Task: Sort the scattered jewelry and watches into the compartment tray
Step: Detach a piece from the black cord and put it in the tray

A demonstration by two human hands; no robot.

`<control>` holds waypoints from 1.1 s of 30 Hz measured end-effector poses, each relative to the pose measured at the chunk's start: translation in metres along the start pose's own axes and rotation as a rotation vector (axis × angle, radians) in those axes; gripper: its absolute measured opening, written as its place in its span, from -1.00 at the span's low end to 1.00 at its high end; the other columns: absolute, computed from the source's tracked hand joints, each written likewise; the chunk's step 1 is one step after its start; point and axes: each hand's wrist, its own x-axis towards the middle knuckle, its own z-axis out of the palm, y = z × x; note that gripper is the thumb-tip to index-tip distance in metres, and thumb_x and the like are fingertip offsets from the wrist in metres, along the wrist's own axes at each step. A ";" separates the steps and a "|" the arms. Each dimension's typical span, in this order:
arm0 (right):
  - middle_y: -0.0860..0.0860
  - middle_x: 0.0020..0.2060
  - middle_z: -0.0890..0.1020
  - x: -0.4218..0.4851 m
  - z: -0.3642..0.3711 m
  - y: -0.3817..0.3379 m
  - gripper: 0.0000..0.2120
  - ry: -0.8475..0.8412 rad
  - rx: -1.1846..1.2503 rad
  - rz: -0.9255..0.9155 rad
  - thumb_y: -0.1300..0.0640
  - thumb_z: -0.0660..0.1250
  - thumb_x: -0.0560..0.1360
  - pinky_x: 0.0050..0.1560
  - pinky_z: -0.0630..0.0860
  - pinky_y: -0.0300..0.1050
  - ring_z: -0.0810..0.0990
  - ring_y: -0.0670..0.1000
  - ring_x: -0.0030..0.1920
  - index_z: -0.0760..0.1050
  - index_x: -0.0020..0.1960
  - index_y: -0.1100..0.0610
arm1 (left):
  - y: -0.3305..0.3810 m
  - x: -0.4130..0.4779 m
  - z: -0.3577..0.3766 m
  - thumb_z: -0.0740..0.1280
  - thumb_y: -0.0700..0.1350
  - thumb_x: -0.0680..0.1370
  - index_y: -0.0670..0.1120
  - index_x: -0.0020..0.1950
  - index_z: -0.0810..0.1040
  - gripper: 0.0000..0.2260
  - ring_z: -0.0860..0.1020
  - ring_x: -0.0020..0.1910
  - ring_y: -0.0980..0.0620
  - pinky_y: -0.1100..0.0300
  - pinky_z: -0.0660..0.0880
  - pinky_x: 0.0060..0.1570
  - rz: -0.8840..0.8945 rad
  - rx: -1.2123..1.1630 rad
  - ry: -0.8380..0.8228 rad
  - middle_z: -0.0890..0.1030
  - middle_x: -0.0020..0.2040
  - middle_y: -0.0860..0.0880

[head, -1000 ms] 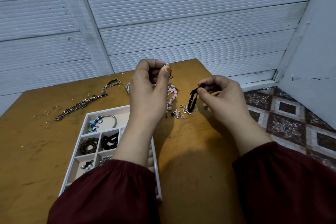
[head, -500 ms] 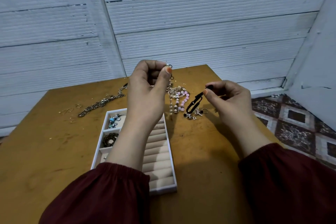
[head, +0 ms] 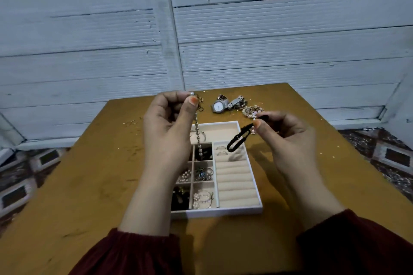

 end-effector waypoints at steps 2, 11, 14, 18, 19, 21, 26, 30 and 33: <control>-0.02 -0.19 0.69 -0.010 0.009 -0.001 -0.81 -0.001 0.027 -0.006 0.33 0.46 0.40 -0.07 0.56 -0.17 0.63 -0.07 -0.14 0.62 -0.17 0.04 | 0.002 -0.002 -0.011 0.35 -0.20 0.53 -0.01 -0.12 0.51 -0.90 0.50 -0.28 0.26 0.38 0.43 -0.28 0.001 0.000 0.028 0.57 -0.25 0.11; -0.05 -0.27 0.67 -0.033 0.039 -0.005 -0.81 -0.010 0.024 0.016 0.33 0.44 0.41 -0.18 0.53 -0.31 0.60 -0.10 -0.20 0.60 -0.19 0.04 | 0.001 -0.007 -0.049 0.35 -0.18 0.53 -0.03 -0.11 0.54 -0.94 0.52 -0.26 0.26 0.40 0.44 -0.26 -0.003 0.042 0.061 0.59 -0.24 0.12; -0.09 -0.31 0.65 -0.035 0.046 -0.005 -0.79 -0.037 0.000 0.037 0.34 0.44 0.41 -0.26 0.52 -0.37 0.59 -0.15 -0.24 0.59 -0.21 0.04 | -0.003 -0.006 -0.055 0.36 -0.18 0.53 -0.02 -0.12 0.54 -0.93 0.52 -0.26 0.23 0.39 0.44 -0.27 -0.004 0.049 0.065 0.59 -0.23 0.10; 0.00 -0.27 0.64 -0.036 0.051 -0.003 -0.81 -0.051 -0.038 0.059 0.32 0.45 0.41 -0.30 0.51 -0.37 0.59 -0.15 -0.27 0.58 -0.20 0.03 | -0.006 -0.006 -0.059 0.36 -0.17 0.52 -0.01 -0.12 0.55 -0.94 0.53 -0.25 0.21 0.39 0.44 -0.28 -0.021 0.043 0.054 0.60 -0.24 0.10; 0.02 -0.27 0.64 -0.035 0.051 -0.003 -0.82 -0.054 -0.046 0.064 0.31 0.45 0.41 -0.34 0.50 -0.38 0.58 -0.17 -0.29 0.58 -0.19 0.04 | -0.007 -0.005 -0.059 0.37 -0.16 0.51 0.00 -0.12 0.55 -0.94 0.53 -0.25 0.20 0.39 0.44 -0.28 -0.021 0.044 0.052 0.60 -0.24 0.11; 0.02 -0.27 0.64 -0.035 0.052 -0.004 -0.84 -0.060 -0.057 0.071 0.30 0.44 0.42 -0.38 0.49 -0.39 0.58 -0.20 -0.35 0.58 -0.17 0.05 | -0.009 -0.005 -0.059 0.38 -0.17 0.51 0.01 -0.14 0.55 -0.92 0.52 -0.26 0.18 0.38 0.44 -0.29 -0.023 0.037 0.051 0.60 -0.26 0.11; 0.02 -0.27 0.63 -0.035 0.054 -0.003 -0.84 -0.063 -0.081 0.055 0.30 0.43 0.43 -0.38 0.49 -0.39 0.57 -0.20 -0.34 0.58 -0.17 0.06 | -0.014 -0.004 -0.058 0.37 -0.19 0.51 -0.02 -0.13 0.55 -0.92 0.51 -0.25 0.17 0.39 0.43 -0.29 -0.046 0.014 0.037 0.59 -0.23 0.07; 0.01 -0.30 0.62 -0.035 0.055 -0.001 -0.84 -0.070 -0.079 0.042 0.31 0.43 0.43 -0.40 0.48 -0.39 0.56 -0.21 -0.39 0.57 -0.17 0.07 | -0.020 -0.003 -0.057 0.38 -0.20 0.51 -0.02 -0.12 0.55 -0.91 0.51 -0.24 0.14 0.38 0.42 -0.29 -0.051 0.033 0.040 0.59 -0.24 0.05; -0.03 -0.32 0.62 -0.034 0.055 0.001 -0.84 -0.064 -0.060 0.038 0.32 0.43 0.43 -0.40 0.47 -0.40 0.55 -0.22 -0.39 0.57 -0.18 0.07 | -0.024 -0.003 -0.057 0.37 -0.20 0.52 -0.03 -0.13 0.55 -0.91 0.49 -0.28 0.16 0.40 0.41 -0.33 -0.099 0.031 0.048 0.58 -0.25 0.04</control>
